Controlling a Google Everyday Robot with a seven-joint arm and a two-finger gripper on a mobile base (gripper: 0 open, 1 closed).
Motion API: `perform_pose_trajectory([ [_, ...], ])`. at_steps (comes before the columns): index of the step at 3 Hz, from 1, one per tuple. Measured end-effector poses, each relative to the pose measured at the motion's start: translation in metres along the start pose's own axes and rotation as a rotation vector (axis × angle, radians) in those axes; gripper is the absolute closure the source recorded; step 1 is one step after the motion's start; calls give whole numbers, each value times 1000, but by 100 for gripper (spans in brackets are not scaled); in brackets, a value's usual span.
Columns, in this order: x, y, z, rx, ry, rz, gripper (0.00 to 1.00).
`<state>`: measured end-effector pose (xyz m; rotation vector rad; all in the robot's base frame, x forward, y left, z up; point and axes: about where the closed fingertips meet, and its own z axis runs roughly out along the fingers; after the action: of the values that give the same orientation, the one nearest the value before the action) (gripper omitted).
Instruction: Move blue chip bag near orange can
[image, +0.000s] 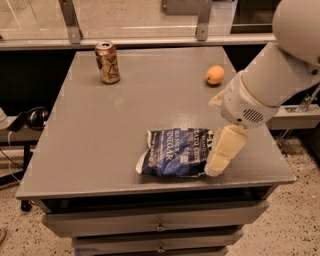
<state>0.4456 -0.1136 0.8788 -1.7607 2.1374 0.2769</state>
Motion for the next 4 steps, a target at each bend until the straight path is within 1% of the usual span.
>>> perform_pose_trajectory([
  [1, -4, 9, 19, -35, -17, 0, 16],
  [2, -9, 10, 27, -44, -36, 6, 39],
  [4, -9, 10, 28, -38, -40, 29, 87],
])
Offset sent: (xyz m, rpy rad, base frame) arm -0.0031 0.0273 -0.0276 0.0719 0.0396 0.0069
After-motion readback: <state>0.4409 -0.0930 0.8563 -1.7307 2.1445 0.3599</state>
